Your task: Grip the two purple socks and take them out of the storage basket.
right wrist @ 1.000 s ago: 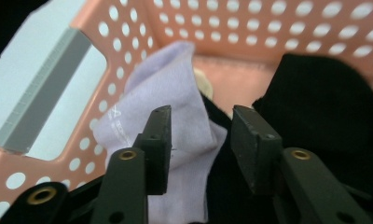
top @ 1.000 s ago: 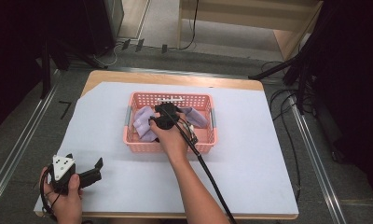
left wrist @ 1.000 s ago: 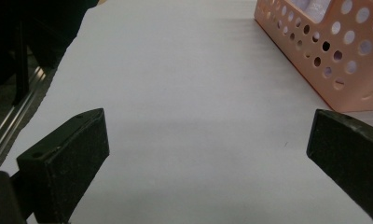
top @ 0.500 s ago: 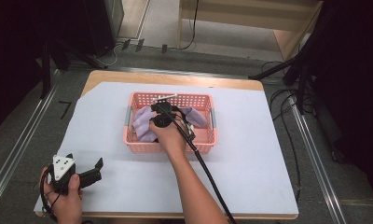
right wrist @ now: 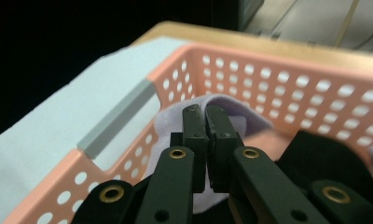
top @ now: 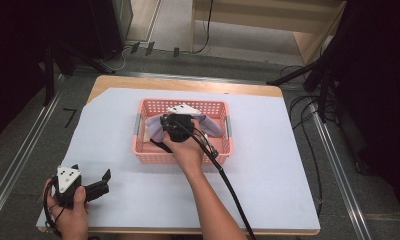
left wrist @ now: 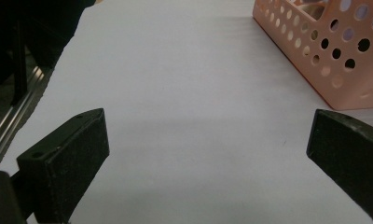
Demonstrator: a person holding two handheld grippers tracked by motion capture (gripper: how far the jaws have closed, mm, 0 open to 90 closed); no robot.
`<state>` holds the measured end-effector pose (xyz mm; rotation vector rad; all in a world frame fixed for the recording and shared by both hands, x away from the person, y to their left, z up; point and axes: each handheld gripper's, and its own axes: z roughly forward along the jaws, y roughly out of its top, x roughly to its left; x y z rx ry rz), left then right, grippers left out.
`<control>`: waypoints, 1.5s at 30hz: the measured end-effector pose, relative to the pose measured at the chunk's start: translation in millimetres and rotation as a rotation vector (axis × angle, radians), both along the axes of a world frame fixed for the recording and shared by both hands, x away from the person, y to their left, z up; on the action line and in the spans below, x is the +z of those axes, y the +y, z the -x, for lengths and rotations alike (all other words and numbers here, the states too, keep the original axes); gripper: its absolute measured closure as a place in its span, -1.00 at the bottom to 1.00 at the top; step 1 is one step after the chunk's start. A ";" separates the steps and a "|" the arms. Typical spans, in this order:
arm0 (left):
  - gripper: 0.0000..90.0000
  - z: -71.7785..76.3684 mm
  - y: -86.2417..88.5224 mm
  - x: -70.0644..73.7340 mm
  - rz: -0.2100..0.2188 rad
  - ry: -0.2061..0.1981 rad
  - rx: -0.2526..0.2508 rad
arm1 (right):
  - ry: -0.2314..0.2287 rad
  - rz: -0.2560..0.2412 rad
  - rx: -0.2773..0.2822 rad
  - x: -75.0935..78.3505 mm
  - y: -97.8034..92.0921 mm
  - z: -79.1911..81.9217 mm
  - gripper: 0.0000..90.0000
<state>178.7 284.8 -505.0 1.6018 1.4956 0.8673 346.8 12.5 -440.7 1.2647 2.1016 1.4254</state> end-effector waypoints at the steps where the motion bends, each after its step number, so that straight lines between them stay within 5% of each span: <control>1: -1.00 0.1 -0.1 0.0 -0.002 0.001 0.000 | -0.026 -0.009 -0.002 1.5 -1.6 2.0 0.97; 3: -1.00 0.1 -0.4 0.2 -0.005 0.004 0.000 | -0.098 -0.044 -0.016 7.1 -8.3 6.5 0.97; 5: -1.00 0.1 -0.5 0.2 -0.005 0.004 0.000 | -0.115 -0.054 -0.019 9.1 -10.7 8.0 0.97; 13: -1.00 -0.1 -0.2 0.1 -0.003 0.004 0.000 | -0.304 -0.085 -0.035 22.5 -31.2 16.3 0.97; 23: -1.00 0.0 -0.4 0.1 -0.004 0.004 0.000 | -0.421 -0.085 -0.113 32.2 -59.8 19.5 0.97; 45: -1.00 -0.1 -0.9 0.1 -0.007 0.005 0.002 | -0.482 -0.048 -0.339 39.5 -157.3 14.6 0.97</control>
